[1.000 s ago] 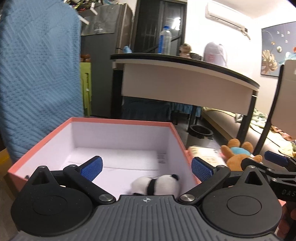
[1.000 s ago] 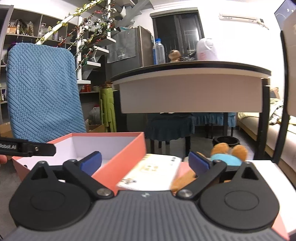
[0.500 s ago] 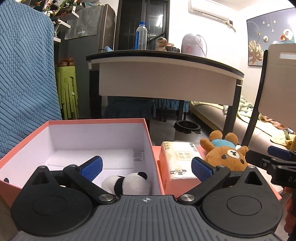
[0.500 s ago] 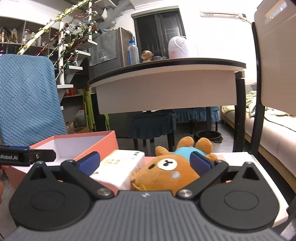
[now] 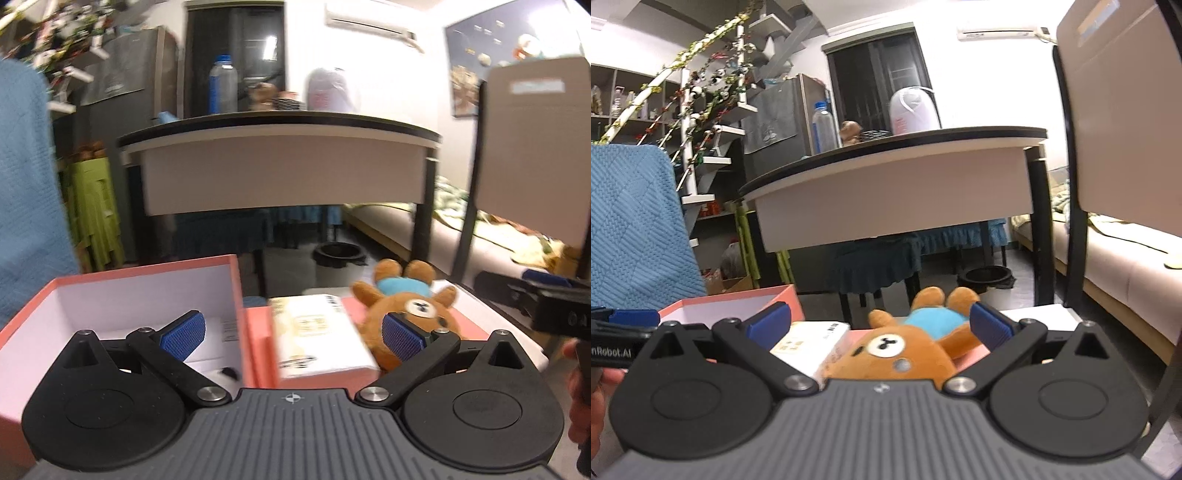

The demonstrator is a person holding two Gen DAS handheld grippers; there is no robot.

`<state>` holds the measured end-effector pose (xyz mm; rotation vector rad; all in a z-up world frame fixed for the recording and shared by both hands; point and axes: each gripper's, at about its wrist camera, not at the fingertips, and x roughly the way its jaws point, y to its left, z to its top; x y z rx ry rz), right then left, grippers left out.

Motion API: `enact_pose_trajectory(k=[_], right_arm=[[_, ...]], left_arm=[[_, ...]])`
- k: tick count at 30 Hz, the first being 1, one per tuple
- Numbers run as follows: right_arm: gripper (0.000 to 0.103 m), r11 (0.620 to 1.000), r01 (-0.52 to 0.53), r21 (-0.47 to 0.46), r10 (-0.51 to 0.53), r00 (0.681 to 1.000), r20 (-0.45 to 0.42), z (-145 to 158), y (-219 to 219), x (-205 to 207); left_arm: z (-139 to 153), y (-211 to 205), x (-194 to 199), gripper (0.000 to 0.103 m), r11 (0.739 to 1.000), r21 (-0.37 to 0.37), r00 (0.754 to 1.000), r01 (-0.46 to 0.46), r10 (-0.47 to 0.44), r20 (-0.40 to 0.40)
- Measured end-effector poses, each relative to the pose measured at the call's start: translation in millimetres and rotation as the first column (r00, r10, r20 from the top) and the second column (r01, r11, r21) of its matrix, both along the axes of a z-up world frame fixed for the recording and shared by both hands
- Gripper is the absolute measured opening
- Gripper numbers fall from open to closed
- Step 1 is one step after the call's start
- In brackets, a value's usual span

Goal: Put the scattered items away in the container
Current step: 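Move the left gripper to the white tissue pack while the right gripper approaches the teddy bear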

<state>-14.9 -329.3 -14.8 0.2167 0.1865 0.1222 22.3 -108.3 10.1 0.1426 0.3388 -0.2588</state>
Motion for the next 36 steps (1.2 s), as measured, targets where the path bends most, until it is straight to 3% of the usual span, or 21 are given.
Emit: enact_pose_trajectory(k=[5,14,19,23,29,32,36], right_arm=[[0.103,0.999,0.03,0.022,-0.029,1.0,-0.004,2.4,-12.3,0.2],[0.103,0.998,0.044,0.035,-0.043,0.999,-0.021,-3.2,-27.3,0.2],[0.103,0.998,0.043,0.043,-0.041,0.998,-0.048,-9.6,-32.3,2.2],[0.103,0.998,0.038,0.043,-0.035,0.997,-0.065,-13.5,-33.6,4.1],[0.103,0.998,0.045,0.045,-0.042,0.996,-0.081,-16.6,-35.3,7.1],[0.103,0.998,0.044,0.045,-0.04,0.996,-0.084,-16.6,-32.9,7.1],[0.103,0.998,0.041,0.045,-0.037,0.996,-0.086,-16.3,-29.1,6.9]], left_arm=[[-15.7,-28.1,8.5,0.102,0.995,0.078,0.998,0.056,-0.056,-0.001],[-45.7,-60.0,28.1,0.102,0.985,0.14,0.995,0.099,-0.096,-0.031],[-59.2,-67.9,45.2,0.102,0.985,0.146,0.993,0.088,-0.076,-0.086],[-67.1,-77.5,47.4,0.102,0.978,0.186,0.994,0.096,-0.085,-0.07],[-67.2,-84.8,40.1,0.102,0.972,0.149,0.982,0.183,-0.173,-0.074],[-64.4,-83.7,37.7,0.102,0.98,0.128,0.987,0.153,-0.146,-0.06],[-63.8,-74.9,44.2,0.102,0.991,0.132,0.998,0.033,-0.024,-0.064]])
